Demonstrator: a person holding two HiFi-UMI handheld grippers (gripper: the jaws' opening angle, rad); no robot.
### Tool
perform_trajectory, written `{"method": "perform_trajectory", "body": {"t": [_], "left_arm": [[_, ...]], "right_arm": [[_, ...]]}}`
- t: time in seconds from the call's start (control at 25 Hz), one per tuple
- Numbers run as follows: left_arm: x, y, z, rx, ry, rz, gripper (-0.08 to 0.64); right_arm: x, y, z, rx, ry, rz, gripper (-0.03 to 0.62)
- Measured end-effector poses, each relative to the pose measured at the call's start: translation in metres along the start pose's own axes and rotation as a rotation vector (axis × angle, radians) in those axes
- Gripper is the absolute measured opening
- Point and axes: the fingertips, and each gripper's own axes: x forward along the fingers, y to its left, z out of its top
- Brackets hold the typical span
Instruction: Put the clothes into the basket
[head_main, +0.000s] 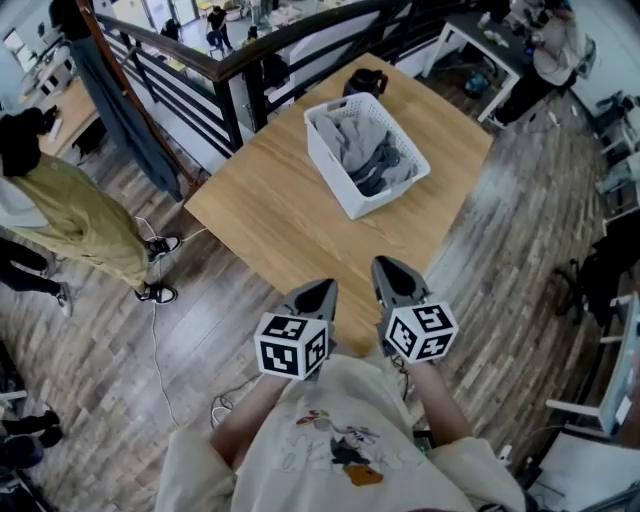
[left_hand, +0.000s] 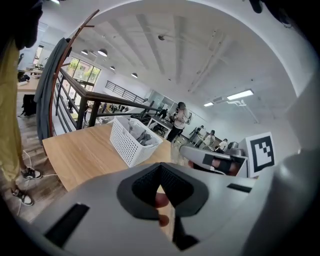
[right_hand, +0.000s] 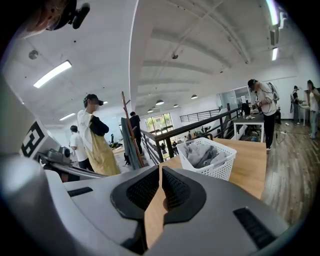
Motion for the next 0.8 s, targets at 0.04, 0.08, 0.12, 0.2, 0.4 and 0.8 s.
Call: {"method": "perform_trajectory", "body": {"t": [0.04,0.08,0.12,0.2,0.4,0.8], "left_arm": [[-0.005,0.001,-0.003,0.016,0.001,-0.002,0.002],[-0.009,0.002,-0.008,0.031,0.005,-0.003,0.002],[-0.014,0.002,-0.015,0.041,0.013,-0.004,0.002],[-0.022,0.002,-0.028,0.048,0.033,-0.006,0.002],[-0.034,-0.010,-0.055,0.065,0.065,-0.035,0.002],[-0.042,-0.013,-0.061,0.109,0.040,-0.041,0.002]], "right_arm": [[-0.005,0.008,-0.002,0.003,0.000,0.011,0.035],[-0.010,0.017,-0.005,0.001,0.003,0.019,0.035],[-0.016,0.024,-0.008,-0.006,0.005,0.025,0.035],[-0.029,0.037,-0.010,-0.036,-0.012,0.032,0.035],[-0.051,0.044,-0.023,-0.103,-0.083,0.014,0.035],[-0.070,0.059,-0.052,-0.157,-0.049,-0.045,0.031]]}}
